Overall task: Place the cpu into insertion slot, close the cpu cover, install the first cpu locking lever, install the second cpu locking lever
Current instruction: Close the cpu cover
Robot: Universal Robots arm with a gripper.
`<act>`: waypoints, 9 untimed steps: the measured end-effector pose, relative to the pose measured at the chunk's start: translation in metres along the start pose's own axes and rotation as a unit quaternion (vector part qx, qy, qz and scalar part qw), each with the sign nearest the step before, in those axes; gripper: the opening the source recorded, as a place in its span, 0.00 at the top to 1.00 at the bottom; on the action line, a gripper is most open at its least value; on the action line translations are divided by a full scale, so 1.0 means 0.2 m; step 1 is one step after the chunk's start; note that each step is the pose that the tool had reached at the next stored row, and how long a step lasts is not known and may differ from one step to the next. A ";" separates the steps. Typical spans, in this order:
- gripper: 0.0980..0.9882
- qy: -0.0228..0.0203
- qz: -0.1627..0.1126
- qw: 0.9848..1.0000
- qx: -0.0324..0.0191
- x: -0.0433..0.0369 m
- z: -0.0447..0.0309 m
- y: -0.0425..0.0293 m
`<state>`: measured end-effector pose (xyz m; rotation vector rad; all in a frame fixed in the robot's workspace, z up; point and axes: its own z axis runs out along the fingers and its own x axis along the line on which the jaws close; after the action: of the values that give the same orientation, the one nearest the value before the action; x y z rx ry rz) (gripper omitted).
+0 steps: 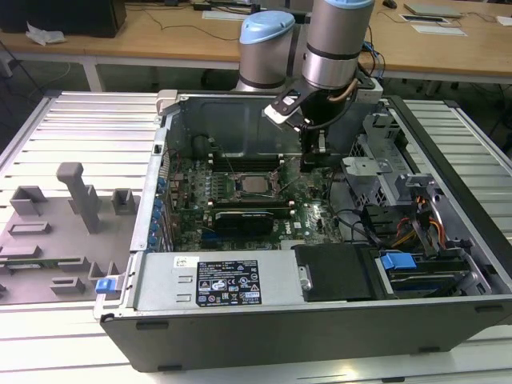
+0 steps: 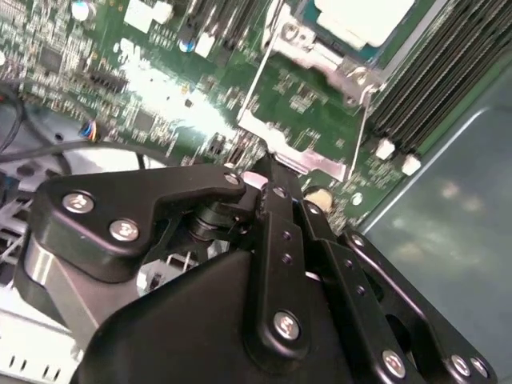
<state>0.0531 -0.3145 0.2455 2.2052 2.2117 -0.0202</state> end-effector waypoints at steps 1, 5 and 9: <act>0.99 0.000 0.000 1.000 0.000 0.000 0.000 0.000; 0.99 0.000 0.000 1.000 0.000 0.000 0.000 -0.037; 0.99 0.000 0.000 1.000 0.000 0.000 0.000 -0.080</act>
<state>0.0371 -0.3145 0.2454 2.2055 2.2118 -0.0204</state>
